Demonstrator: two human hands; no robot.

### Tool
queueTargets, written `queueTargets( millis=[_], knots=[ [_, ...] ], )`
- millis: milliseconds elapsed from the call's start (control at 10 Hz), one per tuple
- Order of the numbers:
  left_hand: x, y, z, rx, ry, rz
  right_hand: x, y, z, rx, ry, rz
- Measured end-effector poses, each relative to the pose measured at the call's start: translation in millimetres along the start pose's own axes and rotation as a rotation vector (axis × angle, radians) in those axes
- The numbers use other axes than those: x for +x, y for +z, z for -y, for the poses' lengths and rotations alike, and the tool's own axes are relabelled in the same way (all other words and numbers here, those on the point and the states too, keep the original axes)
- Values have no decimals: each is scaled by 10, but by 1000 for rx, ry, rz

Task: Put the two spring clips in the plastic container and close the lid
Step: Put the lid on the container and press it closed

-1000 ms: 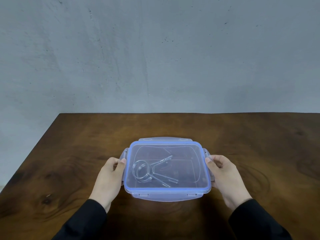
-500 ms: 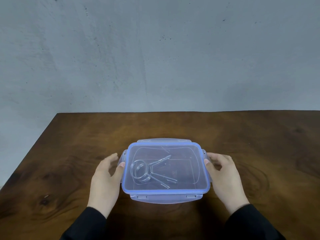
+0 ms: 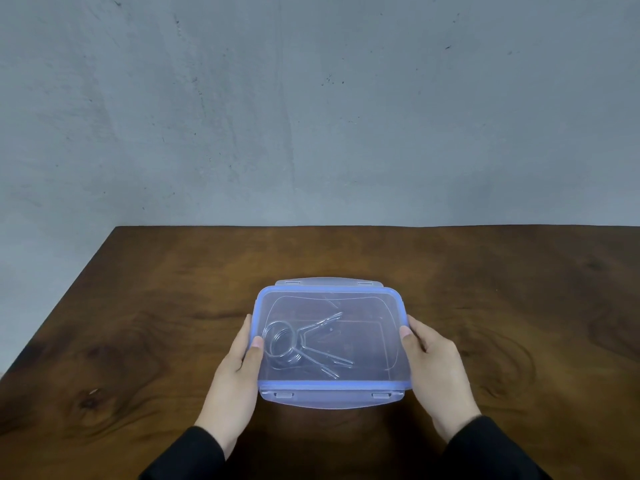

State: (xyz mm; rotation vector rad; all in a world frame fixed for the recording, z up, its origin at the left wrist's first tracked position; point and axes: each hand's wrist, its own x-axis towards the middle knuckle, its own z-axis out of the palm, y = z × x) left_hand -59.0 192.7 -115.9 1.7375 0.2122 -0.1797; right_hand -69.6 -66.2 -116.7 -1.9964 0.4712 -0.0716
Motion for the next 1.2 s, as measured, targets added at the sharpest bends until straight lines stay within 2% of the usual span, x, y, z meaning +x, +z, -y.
queueTargets(
  millis=[100, 200, 300, 400, 600, 800, 1000, 1100, 1200],
  knots=[
    [8, -47, 28, 122, 37, -33, 2, -63, 39, -110, 8, 17],
    [-6, -144, 30, 495, 337, -93, 97, -150, 302, -373, -235, -29],
    [56, -156, 69, 925, 786, 102, 294, -22, 613, -544, -476, 220],
    [127, -144, 71, 1105, 870, 229, 506, 244, 659, -759, -584, 385],
    [127, -59, 102, 1117, 860, 171, 616, 423, 622, -828, -591, 328],
    [121, 43, 262, 1128, 912, 57, 658, 448, 647, -802, -571, 365],
    [135, 65, 332, 1174, 904, 33, 699, 448, 639, -786, -593, 365],
    [109, 76, 279, 1131, 895, 55, 712, 453, 618, -739, -584, 391],
    [93, -31, 251, 956, 956, 81, 713, 321, 619, -453, -546, 383]
  ],
)
